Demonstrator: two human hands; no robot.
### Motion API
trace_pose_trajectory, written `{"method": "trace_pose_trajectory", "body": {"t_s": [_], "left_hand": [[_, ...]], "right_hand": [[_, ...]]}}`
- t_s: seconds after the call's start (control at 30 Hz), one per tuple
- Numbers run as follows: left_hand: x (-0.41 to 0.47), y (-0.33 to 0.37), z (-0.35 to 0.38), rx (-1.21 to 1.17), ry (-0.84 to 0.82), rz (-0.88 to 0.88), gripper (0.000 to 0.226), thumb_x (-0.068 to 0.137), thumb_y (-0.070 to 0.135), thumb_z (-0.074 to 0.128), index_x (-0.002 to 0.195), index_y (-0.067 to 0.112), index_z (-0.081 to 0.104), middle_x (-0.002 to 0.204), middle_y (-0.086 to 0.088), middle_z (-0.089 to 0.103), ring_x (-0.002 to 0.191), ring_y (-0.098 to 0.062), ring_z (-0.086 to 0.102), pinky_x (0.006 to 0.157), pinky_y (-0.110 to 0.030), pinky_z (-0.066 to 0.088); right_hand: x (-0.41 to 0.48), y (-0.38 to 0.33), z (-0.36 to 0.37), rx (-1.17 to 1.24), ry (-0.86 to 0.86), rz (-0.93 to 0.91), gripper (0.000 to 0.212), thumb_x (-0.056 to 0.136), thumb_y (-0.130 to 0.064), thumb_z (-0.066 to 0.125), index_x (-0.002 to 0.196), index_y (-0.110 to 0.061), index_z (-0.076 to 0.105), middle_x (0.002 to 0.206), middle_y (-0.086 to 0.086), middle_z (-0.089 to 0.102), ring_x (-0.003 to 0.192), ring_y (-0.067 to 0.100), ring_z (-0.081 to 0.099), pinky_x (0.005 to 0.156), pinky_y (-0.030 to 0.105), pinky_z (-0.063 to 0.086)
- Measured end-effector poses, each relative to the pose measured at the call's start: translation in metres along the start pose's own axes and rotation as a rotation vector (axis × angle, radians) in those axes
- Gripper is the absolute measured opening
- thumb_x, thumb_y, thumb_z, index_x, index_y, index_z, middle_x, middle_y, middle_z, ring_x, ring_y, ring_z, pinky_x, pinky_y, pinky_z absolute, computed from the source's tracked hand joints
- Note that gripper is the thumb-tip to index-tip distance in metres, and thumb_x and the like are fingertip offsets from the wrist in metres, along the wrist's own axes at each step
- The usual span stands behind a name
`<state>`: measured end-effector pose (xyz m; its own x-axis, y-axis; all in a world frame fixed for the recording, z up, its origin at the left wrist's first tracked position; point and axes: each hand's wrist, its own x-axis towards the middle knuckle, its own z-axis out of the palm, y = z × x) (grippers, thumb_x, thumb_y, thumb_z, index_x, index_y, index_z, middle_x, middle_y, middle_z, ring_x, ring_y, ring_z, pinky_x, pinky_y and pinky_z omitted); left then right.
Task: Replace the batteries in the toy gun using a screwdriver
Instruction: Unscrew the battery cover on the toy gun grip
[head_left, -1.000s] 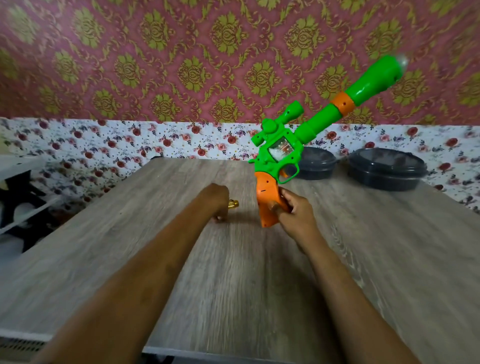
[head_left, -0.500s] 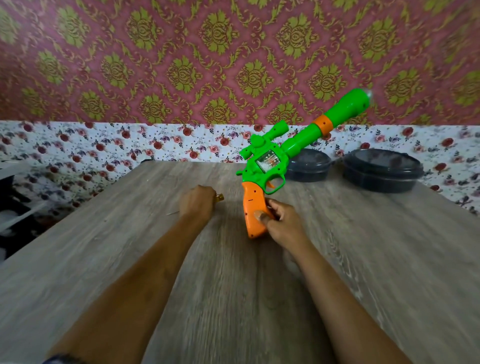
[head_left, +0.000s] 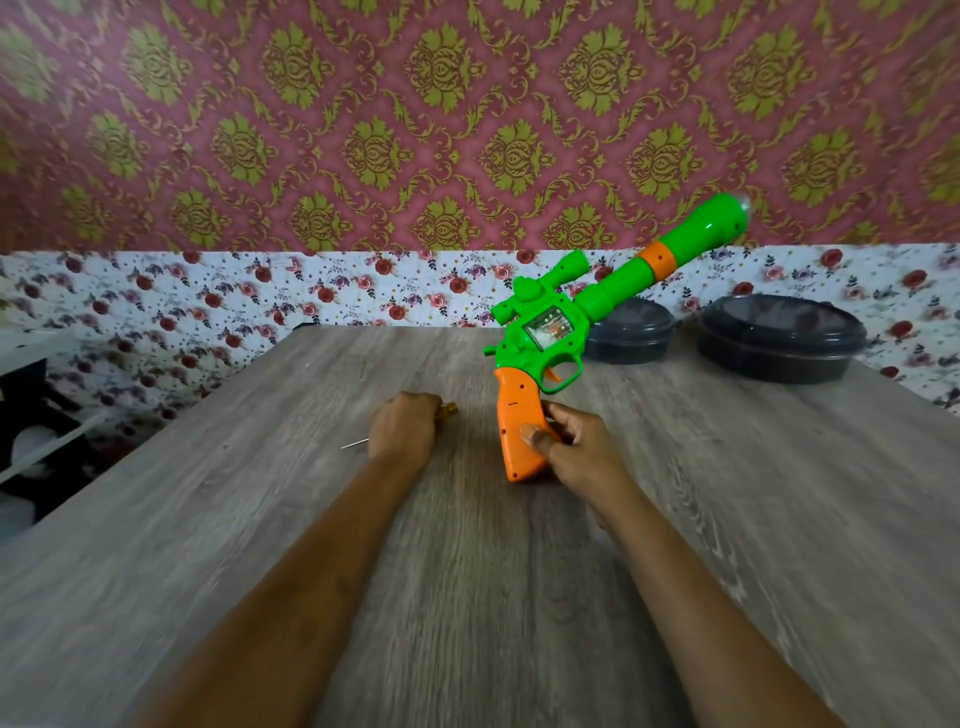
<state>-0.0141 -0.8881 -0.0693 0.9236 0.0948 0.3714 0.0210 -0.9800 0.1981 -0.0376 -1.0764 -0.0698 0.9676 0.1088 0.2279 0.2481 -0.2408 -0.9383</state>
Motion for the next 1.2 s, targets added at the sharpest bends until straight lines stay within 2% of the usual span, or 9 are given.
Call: {"method": "trace_pose_trajectory", "body": {"t_s": [0.33, 0.43, 0.5, 0.57, 0.67, 0.77, 0.93, 1.07, 1.2], "left_hand": [[0.001, -0.017, 0.001, -0.19, -0.056, 0.048, 0.014, 0.09, 0.011, 0.053, 0.095, 0.009, 0.066, 0.093, -0.014, 0.067, 0.086, -0.028, 0.062, 0.067, -0.029, 0.041], [0.007, -0.024, -0.016, -0.335, 0.136, 0.058, 0.019, 0.094, 0.022, 0.052, 0.108, 0.012, 0.062, 0.095, -0.01, 0.064, 0.085, -0.023, 0.061, 0.069, -0.028, 0.048], [0.012, -0.028, -0.033, -0.206, 0.286, 0.052, 0.033, 0.095, 0.04, 0.045, 0.113, 0.015, 0.056, 0.103, -0.011, 0.055, 0.095, -0.025, 0.054, 0.079, -0.035, 0.048], [0.012, -0.031, -0.049, -0.122, 0.342, 0.029, 0.037, 0.095, 0.048, 0.04, 0.109, 0.016, 0.052, 0.099, -0.009, 0.05, 0.089, -0.026, 0.052, 0.073, -0.038, 0.048], [0.01, -0.042, -0.054, -0.168, 0.332, 0.09, 0.023, 0.096, 0.038, 0.046, 0.092, 0.015, 0.047, 0.083, -0.006, 0.048, 0.07, -0.028, 0.054, 0.06, -0.035, 0.044], [-0.001, -0.055, -0.037, -0.235, 0.314, 0.106, 0.011, 0.091, 0.014, 0.058, 0.099, 0.009, 0.065, 0.089, -0.008, 0.048, 0.068, -0.021, 0.052, 0.062, -0.03, 0.044], [-0.013, -0.074, -0.016, -0.238, 0.115, -0.001, 0.027, 0.088, 0.009, 0.06, 0.114, 0.009, 0.066, 0.119, -0.01, 0.052, 0.09, -0.021, 0.057, 0.08, -0.02, 0.04], [-0.011, -0.071, -0.006, -0.196, -0.01, 0.028, 0.022, 0.091, 0.01, 0.053, 0.097, -0.007, 0.066, 0.117, -0.022, 0.057, 0.101, -0.028, 0.054, 0.099, -0.03, 0.04], [-0.011, -0.07, 0.003, -0.126, -0.119, 0.008, 0.04, 0.099, 0.017, 0.038, 0.134, -0.001, 0.047, 0.15, -0.018, 0.032, 0.134, -0.031, 0.036, 0.111, -0.03, 0.025]], "right_hand": [[-0.002, -0.002, 0.001, 0.009, -0.028, 0.004, 0.04, 0.087, -0.011, 0.061, 0.126, -0.009, 0.056, 0.121, 0.007, 0.064, 0.106, 0.015, 0.058, 0.098, 0.032, 0.044], [-0.002, -0.003, 0.0, -0.002, -0.034, 0.005, 0.04, 0.087, -0.011, 0.06, 0.127, -0.009, 0.055, 0.122, 0.006, 0.063, 0.11, 0.017, 0.058, 0.098, 0.032, 0.044], [-0.001, -0.003, 0.001, 0.008, -0.032, 0.003, 0.039, 0.087, -0.011, 0.06, 0.126, -0.009, 0.056, 0.122, 0.007, 0.063, 0.107, 0.016, 0.058, 0.097, 0.031, 0.044], [-0.002, -0.003, 0.002, 0.005, -0.035, 0.016, 0.042, 0.088, -0.012, 0.06, 0.129, -0.009, 0.053, 0.124, 0.002, 0.06, 0.109, 0.015, 0.056, 0.097, 0.029, 0.043], [0.0, -0.001, 0.002, 0.013, -0.019, 0.028, 0.046, 0.088, -0.013, 0.061, 0.132, -0.007, 0.049, 0.126, -0.001, 0.055, 0.112, 0.014, 0.053, 0.099, 0.029, 0.04], [-0.001, 0.0, 0.003, 0.036, -0.013, 0.016, 0.045, 0.087, -0.011, 0.062, 0.13, -0.006, 0.051, 0.123, 0.003, 0.059, 0.106, 0.011, 0.053, 0.094, 0.025, 0.04], [-0.001, 0.002, 0.001, 0.029, -0.029, 0.006, 0.038, 0.087, -0.01, 0.061, 0.125, -0.009, 0.057, 0.119, 0.004, 0.063, 0.102, 0.014, 0.058, 0.094, 0.029, 0.045], [0.0, 0.003, -0.001, 0.026, -0.039, 0.009, 0.039, 0.087, -0.011, 0.061, 0.126, -0.009, 0.056, 0.118, 0.005, 0.064, 0.103, 0.015, 0.058, 0.095, 0.03, 0.045], [0.001, 0.007, -0.001, 0.046, -0.037, 0.032, 0.042, 0.087, -0.013, 0.061, 0.128, -0.008, 0.054, 0.12, 0.006, 0.063, 0.108, 0.018, 0.058, 0.1, 0.036, 0.044]]}}
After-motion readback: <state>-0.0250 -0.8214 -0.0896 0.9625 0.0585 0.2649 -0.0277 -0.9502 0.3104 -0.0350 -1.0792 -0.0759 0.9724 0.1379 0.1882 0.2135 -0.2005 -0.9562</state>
